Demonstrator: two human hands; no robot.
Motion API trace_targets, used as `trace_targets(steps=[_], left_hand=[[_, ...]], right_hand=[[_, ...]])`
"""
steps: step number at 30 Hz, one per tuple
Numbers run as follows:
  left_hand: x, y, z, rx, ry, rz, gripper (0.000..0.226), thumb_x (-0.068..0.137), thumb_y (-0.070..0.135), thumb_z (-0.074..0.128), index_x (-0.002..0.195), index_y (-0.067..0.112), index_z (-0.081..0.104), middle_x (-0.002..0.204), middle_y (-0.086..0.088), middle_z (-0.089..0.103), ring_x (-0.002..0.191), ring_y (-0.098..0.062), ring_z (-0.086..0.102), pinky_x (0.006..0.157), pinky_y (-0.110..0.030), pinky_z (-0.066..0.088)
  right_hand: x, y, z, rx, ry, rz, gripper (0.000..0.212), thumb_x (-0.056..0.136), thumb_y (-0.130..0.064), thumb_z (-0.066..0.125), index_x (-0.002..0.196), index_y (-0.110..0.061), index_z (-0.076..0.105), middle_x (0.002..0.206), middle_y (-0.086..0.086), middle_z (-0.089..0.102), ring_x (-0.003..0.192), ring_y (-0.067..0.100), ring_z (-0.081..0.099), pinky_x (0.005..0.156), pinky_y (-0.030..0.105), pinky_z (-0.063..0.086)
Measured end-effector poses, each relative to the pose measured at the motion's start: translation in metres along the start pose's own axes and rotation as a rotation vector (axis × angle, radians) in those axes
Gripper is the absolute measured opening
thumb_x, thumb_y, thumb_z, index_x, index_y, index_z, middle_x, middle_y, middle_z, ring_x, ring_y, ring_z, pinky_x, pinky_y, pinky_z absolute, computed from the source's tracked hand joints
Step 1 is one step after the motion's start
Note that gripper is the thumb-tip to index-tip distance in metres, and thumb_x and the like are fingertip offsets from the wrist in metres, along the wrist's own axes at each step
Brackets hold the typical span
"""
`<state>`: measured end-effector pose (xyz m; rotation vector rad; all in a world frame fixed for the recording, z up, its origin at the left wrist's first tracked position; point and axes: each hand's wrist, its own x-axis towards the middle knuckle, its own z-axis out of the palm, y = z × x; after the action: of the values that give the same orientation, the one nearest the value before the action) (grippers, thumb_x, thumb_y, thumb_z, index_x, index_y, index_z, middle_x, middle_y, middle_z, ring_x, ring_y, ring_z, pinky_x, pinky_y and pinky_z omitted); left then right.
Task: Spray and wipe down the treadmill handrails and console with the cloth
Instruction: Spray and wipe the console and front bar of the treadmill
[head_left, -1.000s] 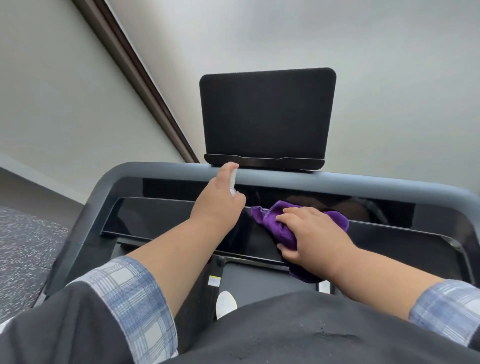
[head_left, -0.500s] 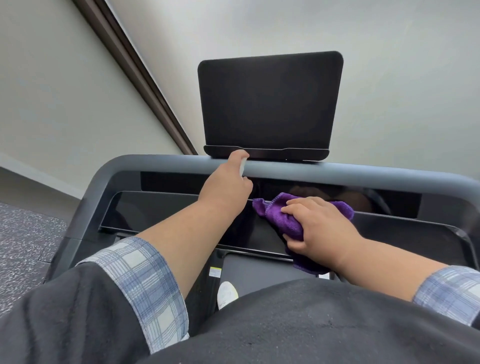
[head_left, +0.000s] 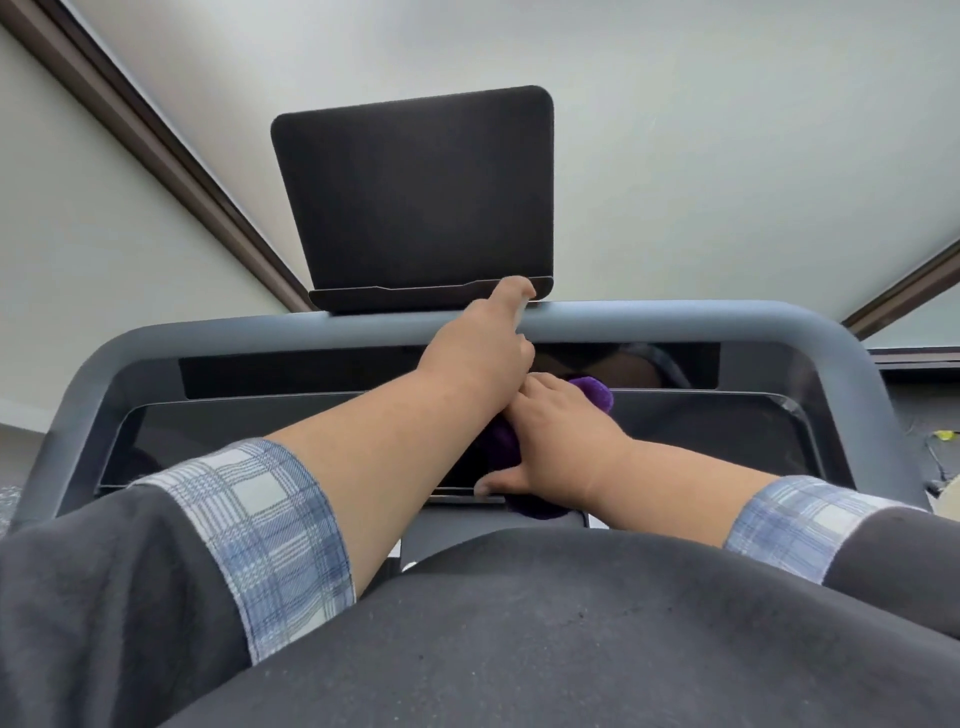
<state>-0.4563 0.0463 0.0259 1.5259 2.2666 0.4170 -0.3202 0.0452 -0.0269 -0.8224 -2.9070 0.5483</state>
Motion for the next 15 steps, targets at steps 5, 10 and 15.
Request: trace_targets(steps=[5,10,15], left_hand=[[-0.027,-0.011,-0.003,-0.207,0.098,-0.084,0.051,0.089,0.028,0.053,0.125,0.055,0.028,0.108,0.019,0.062,0.071,-0.003,0.06,0.063,-0.024,0.043],[-0.071,-0.025,-0.001,-0.318,0.151,-0.007,0.055,0.091,0.025,0.061,0.126,0.056,0.031,0.091,0.025,0.06,0.079,0.017,0.053,0.065,0.001,0.035],[-0.097,-0.028,0.006,-0.367,0.075,-0.005,0.061,0.091,0.03,0.061,0.121,0.071,0.027,0.093,0.029,0.057,0.08,0.004,0.056,0.061,-0.01,0.037]], right_hand=[[-0.018,0.008,-0.007,0.151,0.049,0.111,0.069,0.071,-0.05,0.076,0.133,-0.03,0.052,0.128,-0.006,0.059,0.116,0.022,0.054,0.103,0.039,0.044],[-0.041,0.026,-0.023,0.722,0.494,0.393,0.054,0.077,-0.024,0.079,0.125,-0.032,0.057,0.12,-0.014,0.059,0.112,0.005,0.057,0.102,0.02,0.041],[-0.041,0.062,-0.046,0.64,0.753,0.59,0.057,0.081,-0.032,0.077,0.132,-0.029,0.051,0.128,-0.007,0.054,0.121,0.012,0.051,0.109,0.025,0.037]])
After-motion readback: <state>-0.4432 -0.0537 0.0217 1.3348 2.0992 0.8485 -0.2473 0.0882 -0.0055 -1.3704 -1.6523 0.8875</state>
